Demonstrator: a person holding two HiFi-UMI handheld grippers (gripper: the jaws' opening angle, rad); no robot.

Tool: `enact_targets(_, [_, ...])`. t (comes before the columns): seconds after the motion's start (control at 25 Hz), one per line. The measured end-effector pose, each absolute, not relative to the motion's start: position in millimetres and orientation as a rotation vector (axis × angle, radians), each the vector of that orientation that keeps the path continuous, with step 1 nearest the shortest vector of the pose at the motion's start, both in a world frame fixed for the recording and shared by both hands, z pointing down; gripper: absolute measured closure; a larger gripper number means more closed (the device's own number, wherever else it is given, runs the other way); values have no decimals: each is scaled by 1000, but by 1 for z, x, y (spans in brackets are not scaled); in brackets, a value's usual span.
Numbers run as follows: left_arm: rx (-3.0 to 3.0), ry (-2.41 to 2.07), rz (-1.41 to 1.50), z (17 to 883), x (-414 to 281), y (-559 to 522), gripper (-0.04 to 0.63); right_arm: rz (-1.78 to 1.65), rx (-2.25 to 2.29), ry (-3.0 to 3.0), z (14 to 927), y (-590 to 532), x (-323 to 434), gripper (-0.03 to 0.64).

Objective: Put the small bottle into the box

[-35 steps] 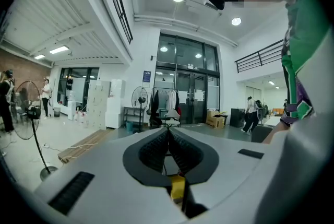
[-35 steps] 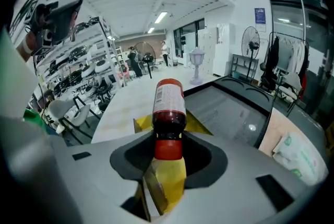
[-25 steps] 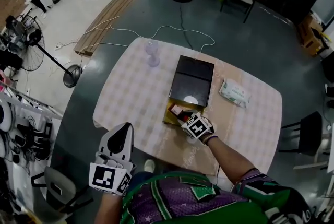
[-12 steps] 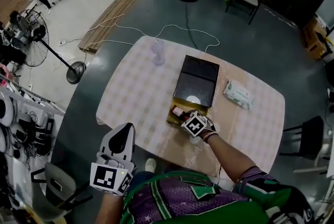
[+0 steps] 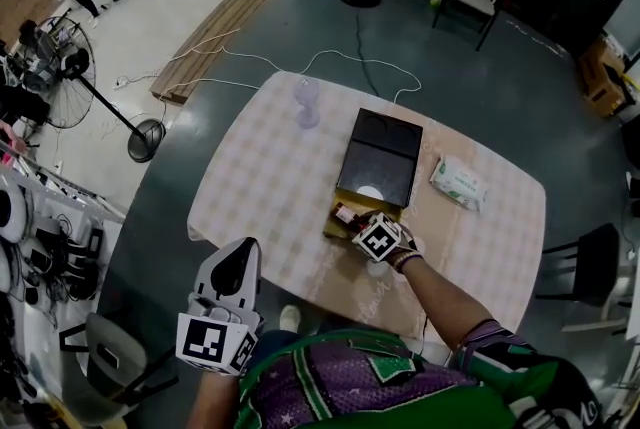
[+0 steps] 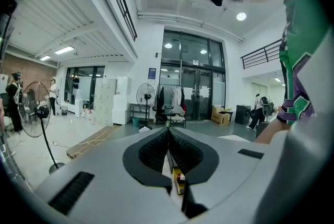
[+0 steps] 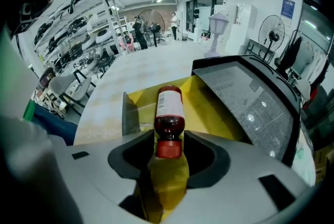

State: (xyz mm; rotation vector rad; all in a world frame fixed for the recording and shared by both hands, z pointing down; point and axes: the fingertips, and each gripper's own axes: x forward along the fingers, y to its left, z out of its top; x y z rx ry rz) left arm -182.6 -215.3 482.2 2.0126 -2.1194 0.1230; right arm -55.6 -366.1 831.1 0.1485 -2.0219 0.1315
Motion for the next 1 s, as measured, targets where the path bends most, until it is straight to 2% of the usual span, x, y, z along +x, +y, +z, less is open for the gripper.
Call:
enact_targets(0.76, [2258, -1931, 59, 480, -175, -236, 572, 327, 536, -2125, 778, -365, -7, 433])
enact_targets(1.0, [2371, -1853, 98, 466, -158, -243, 571, 431, 772, -2195, 733, -362, 30, 440])
